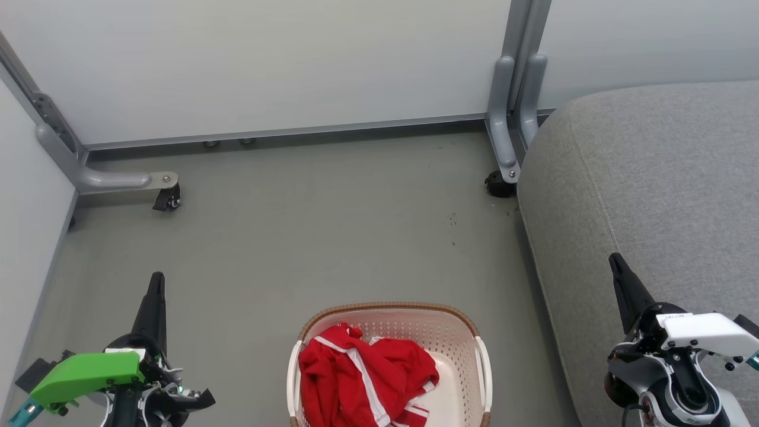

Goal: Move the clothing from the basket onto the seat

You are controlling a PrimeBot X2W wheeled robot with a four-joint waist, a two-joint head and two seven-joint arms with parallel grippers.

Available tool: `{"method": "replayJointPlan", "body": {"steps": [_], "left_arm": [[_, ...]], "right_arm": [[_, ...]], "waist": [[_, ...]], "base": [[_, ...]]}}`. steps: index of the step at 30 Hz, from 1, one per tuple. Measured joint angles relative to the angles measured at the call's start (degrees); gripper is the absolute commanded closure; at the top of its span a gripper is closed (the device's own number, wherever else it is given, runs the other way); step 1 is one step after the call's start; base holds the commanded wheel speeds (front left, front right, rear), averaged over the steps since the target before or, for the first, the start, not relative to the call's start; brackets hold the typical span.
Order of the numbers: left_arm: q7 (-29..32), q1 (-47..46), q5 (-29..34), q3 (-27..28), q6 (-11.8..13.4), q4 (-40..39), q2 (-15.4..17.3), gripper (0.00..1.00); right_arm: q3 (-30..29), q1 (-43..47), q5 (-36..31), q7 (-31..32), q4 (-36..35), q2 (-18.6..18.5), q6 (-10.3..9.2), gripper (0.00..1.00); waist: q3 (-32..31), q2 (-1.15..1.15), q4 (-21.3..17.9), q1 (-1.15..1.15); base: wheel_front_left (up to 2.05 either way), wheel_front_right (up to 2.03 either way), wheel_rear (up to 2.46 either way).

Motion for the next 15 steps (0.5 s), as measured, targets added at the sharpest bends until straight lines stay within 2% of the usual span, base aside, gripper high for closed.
{"method": "replayJointPlan", "body": {"steps": [5, 6, 15], "left_arm": [[0.0, 0.0, 0.01, 0.0, 0.0, -0.02, 0.0, 1.0], [-0.01, 0.05, 0.01, -0.03, 0.02, 0.14, -0.03, 0.0], [-1.64, 1.26, 0.24, -1.8, 0.1, 0.8, -0.3, 0.0]], "right_arm": [[0.0, 0.0, 0.0, 0.0, 0.0, 0.01, 0.0, 1.0], [-0.01, 0.07, 0.01, 0.0, 0.14, 0.04, 0.0, 0.0], [1.2, 1.36, -0.76, -1.63, 0.38, 0.42, -0.03, 0.0]], "waist": [[0.0, 0.0, 0.0, 0.0], [0.0, 0.0, 0.0, 0.0], [0.08, 0.0, -0.01, 0.0]], "base": [[0.0, 0.0, 0.0], [0.0, 0.0, 0.0], [0.0, 0.0, 0.0]]}}
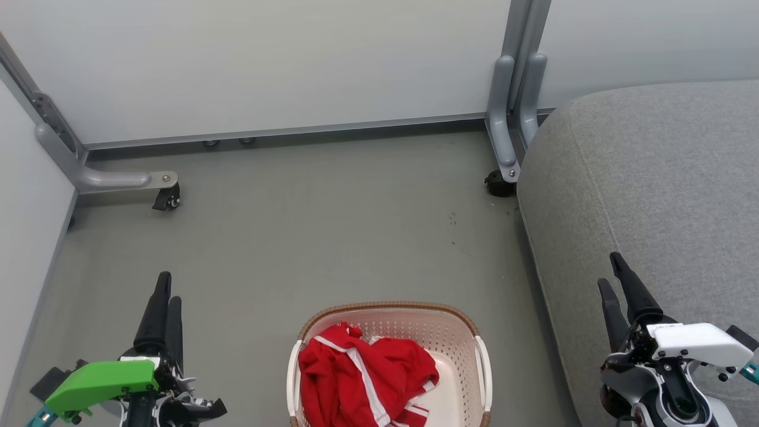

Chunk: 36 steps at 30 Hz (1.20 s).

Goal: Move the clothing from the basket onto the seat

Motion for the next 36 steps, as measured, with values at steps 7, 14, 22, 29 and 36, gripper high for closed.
{"method": "replayJointPlan", "body": {"steps": [7, 14, 22, 29, 36], "left_arm": [[-2.07, -0.17, 4.43, -2.35, 0.0, -1.58, 0.42, 0.0], [-3.89, -0.63, 13.85, -2.75, 0.0, -3.74, 0.53, 0.0], [-5.57, -0.64, 25.21, -4.53, 0.0, -5.11, 1.2, 0.0], [-7.21, -0.63, 34.05, -5.94, 0.0, -5.16, 1.89, 0.0], [-8.54, -0.6, 42.1, -7.23, 0.0, -4.76, 2.19, 0.0]], "right_arm": [[1.41, -0.02, -4.45, -2.04, -1.32, -0.6, 0.0, 0.0], [1.85, -0.03, -14.55, -3.78, -3.5, -0.68, 0.0, 0.0], [3.16, -0.02, -25.73, -5.57, -5.22, -1.16, 0.0, 0.0], [4.36, 0.04, -35.85, -7.02, -5.56, -1.87, 0.0, 0.0], [5.22, 0.37, -43.78, -8.51, -5.54, -1.9, 0.01, 0.0]], "waist": [[0.05, 0.0, -0.03, 0.0], [0.06, 0.0, -0.06, 0.0], [0.01, 0.0, -0.14, 0.0], [-0.01, 0.0, -0.28, 0.0], [-0.06, 0.0, -0.43, 0.0]], "base": [[0.0, 0.0, 0.0], [0.0, 0.0, 0.0], [0.0, 0.0, 0.0], [0.0, 0.0, 0.0], [0.0, 0.0, 0.0]]}}
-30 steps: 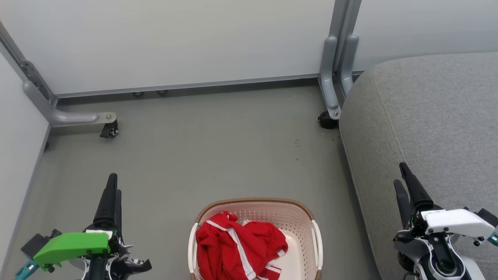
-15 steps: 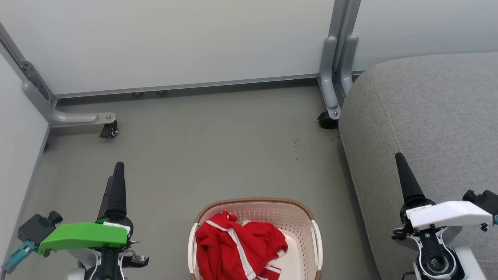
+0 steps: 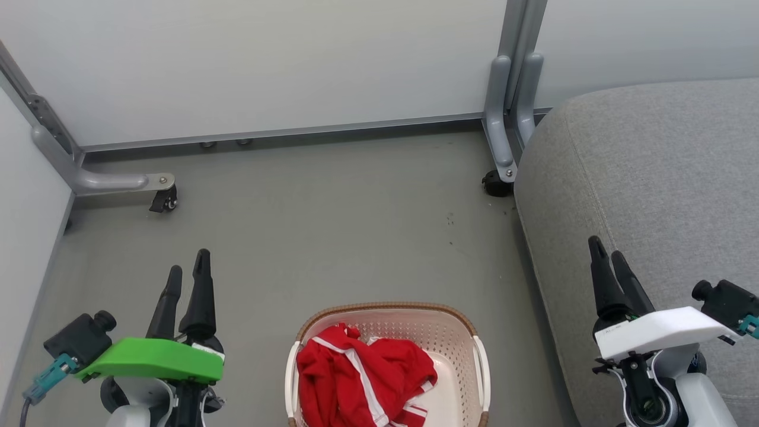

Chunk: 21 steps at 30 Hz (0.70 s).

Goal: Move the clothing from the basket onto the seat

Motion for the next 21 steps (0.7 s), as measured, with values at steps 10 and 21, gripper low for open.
{"method": "replayJointPlan", "body": {"steps": [10, 21], "left_arm": [[-1.81, 0.08, 9.18, -1.78, 0.86, 1.14, 0.67, 0.0], [-3.59, 0.26, 16.82, -3.31, 2.05, 1.64, 1.54, 0.0]], "right_arm": [[1.41, 0.17, -9.55, -1.7, -0.21, -0.05, 0.0, 0.0], [2.68, 0.21, -17.56, -3.58, 0.21, 0.01, 0.0, 0.0]], "waist": [[-0.04, 0.0, -0.17, 0.0], [-0.27, 0.0, -0.21, 0.0]], "base": [[0.0, 0.0, 0.0], [0.0, 0.0, 0.0]]}}
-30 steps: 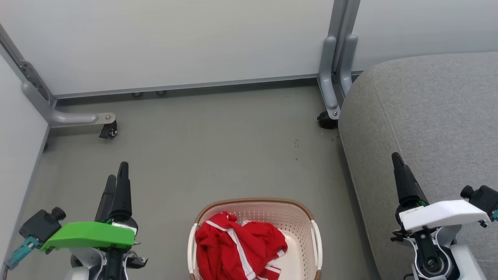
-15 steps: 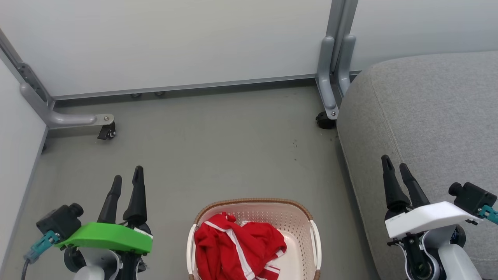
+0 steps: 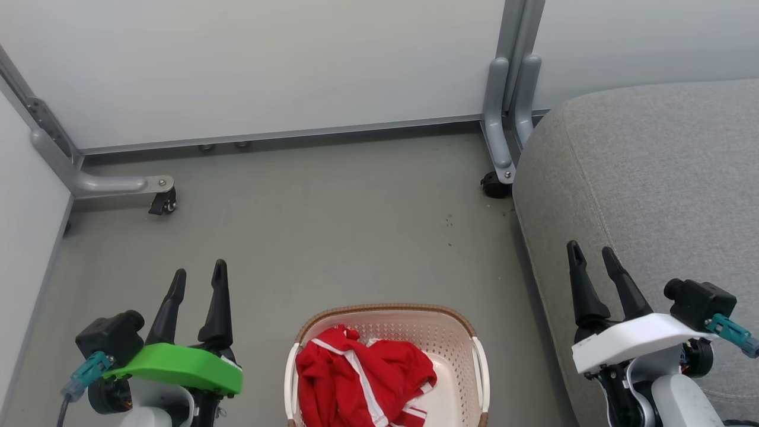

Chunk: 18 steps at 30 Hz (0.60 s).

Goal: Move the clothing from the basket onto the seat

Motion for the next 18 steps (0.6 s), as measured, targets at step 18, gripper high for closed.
{"method": "replayJointPlan", "body": {"steps": [18], "left_arm": [[-2.74, 0.91, 9.93, -1.37, 0.78, 1.15, 0.15, 0.0]], "right_arm": [[1.29, 0.04, -10.48, -1.93, 2.23, 0.3, 0.01, 0.0]], "waist": [[-0.14, 0.0, -0.26, 0.0]], "base": [[0.0, 0.0, 0.0]]}}
